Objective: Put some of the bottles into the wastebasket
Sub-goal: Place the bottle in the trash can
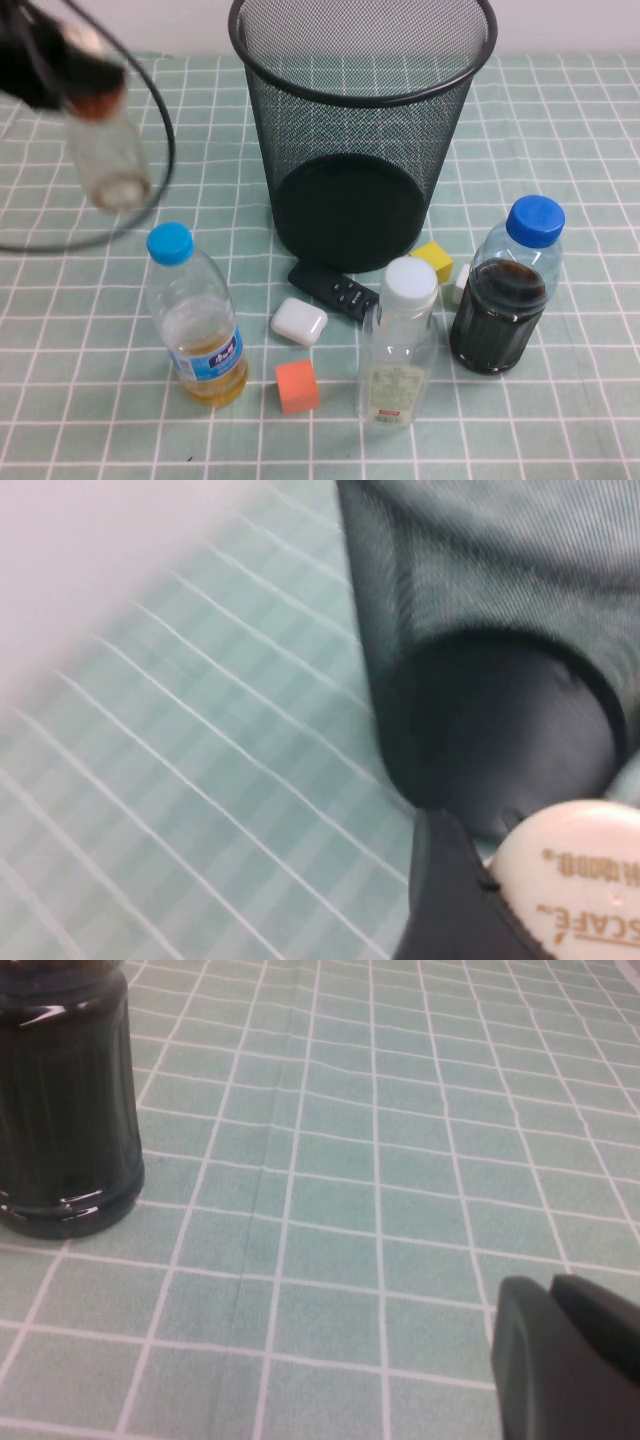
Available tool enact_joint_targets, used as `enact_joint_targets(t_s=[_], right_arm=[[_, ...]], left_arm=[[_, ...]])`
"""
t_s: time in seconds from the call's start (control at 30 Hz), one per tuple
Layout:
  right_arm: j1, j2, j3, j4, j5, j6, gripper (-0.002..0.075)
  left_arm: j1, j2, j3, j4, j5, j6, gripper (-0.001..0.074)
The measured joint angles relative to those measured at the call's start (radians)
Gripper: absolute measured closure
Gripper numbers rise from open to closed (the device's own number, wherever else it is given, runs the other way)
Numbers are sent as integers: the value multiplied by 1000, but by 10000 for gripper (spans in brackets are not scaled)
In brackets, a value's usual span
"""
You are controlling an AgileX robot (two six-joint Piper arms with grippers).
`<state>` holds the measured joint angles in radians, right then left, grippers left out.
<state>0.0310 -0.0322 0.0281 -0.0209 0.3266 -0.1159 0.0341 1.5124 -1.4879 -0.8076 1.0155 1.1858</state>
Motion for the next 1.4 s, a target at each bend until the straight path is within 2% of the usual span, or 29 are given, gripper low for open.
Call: enact_joint_targets(t_s=[0.07,0.17,0.3,0.53,0.67,0.97,1.2,1.27,1.37,1.4], right_arm=[[0,0,0,0,0,0,733],[0,0,0,0,0,0,733],[0,0,0,0,0,0,733],[0,0,0,0,0,0,733],[0,0,0,-7,0,0,733],[0,0,0,-4,0,0,733],[0,0,0,-12,-7,0,733],[0,0,0,-39,-32,0,733],[0,0,0,-29,-105,0,733],[0,0,0,-22,-124,0,733]], left_arm=[[0,-76,-97,37,8,-97,429],[-17,-131,-254,-32,6,-146,429],[-91,-83,-448,-141,-2,-179,429],[-317,207,-615,-208,-210,-90,429],[-400,398,-694,-176,-245,-81,429],[-411,680,-749,-152,-278,-81,429],[-411,769,-756,-149,-255,-118,429],[-411,775,-756,-141,-243,-127,393],[-411,777,-756,-141,-238,-153,261],[-411,775,-756,-141,-238,-158,240]])
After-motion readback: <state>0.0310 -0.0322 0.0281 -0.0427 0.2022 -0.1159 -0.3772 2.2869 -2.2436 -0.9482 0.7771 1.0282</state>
